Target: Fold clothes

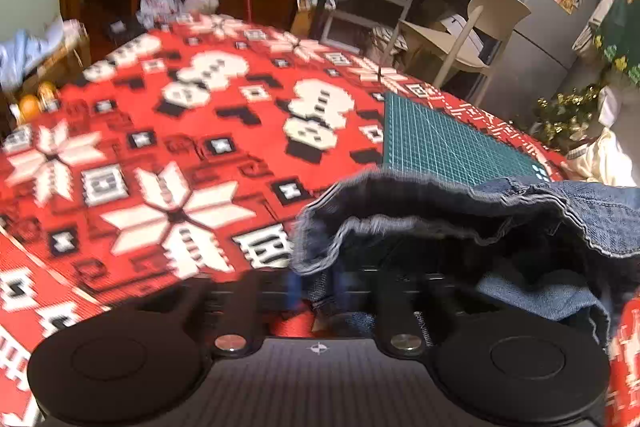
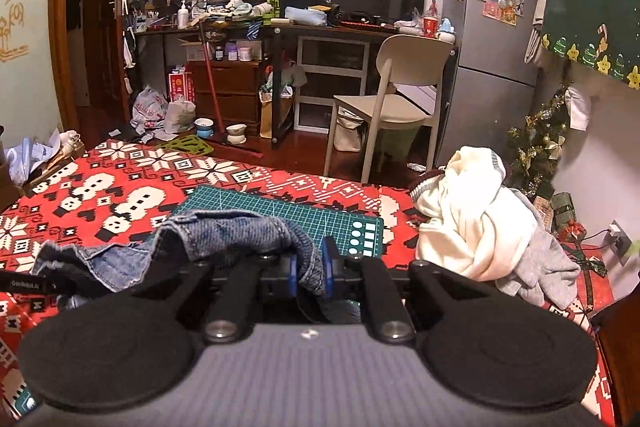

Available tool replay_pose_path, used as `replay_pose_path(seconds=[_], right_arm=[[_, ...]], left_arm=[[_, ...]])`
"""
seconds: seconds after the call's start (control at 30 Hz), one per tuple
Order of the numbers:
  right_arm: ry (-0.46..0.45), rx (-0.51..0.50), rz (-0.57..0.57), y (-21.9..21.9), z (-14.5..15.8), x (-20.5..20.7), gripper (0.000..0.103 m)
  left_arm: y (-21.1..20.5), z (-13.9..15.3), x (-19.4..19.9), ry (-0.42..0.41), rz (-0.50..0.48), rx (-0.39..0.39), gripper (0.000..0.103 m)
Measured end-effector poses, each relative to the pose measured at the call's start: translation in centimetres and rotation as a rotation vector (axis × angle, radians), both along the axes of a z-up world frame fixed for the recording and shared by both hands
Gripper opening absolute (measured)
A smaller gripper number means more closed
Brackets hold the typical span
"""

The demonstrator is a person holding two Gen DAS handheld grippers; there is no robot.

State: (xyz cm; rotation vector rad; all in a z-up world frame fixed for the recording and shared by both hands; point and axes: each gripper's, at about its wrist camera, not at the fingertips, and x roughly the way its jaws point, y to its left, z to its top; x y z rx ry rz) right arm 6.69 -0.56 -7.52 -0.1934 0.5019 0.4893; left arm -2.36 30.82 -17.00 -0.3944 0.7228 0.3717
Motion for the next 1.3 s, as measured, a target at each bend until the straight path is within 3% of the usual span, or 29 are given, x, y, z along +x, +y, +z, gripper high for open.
replay_pose_path(seconds=[0.1,0.27,0.6,0.9,1.3], right_arm=[[-0.003,0.003,-0.011,-0.4,0.0,-0.6,0.013],[-0.009,0.031,-0.034,-1.3,1.0,-2.6,0.013],[-0.107,0.099,-0.049,-4.3,6.3,-8.2,0.012],[-0.241,0.207,-0.052,-7.8,11.7,-15.3,0.012],[-0.36,0.294,-0.052,-12.5,17.8,-25.3,0.012]], left_arm=[[-0.8,1.3,-0.6,-0.033,-0.005,0.053,0.009],[-1.3,4.2,-1.7,-0.096,-0.009,0.067,0.009],[-2.7,12.1,-5.2,-0.299,-0.035,0.09,0.008],[-4.8,19.3,-10.5,-0.492,-0.062,0.162,0.008],[-7.6,24.0,-17.2,-0.642,-0.064,0.221,0.008]])
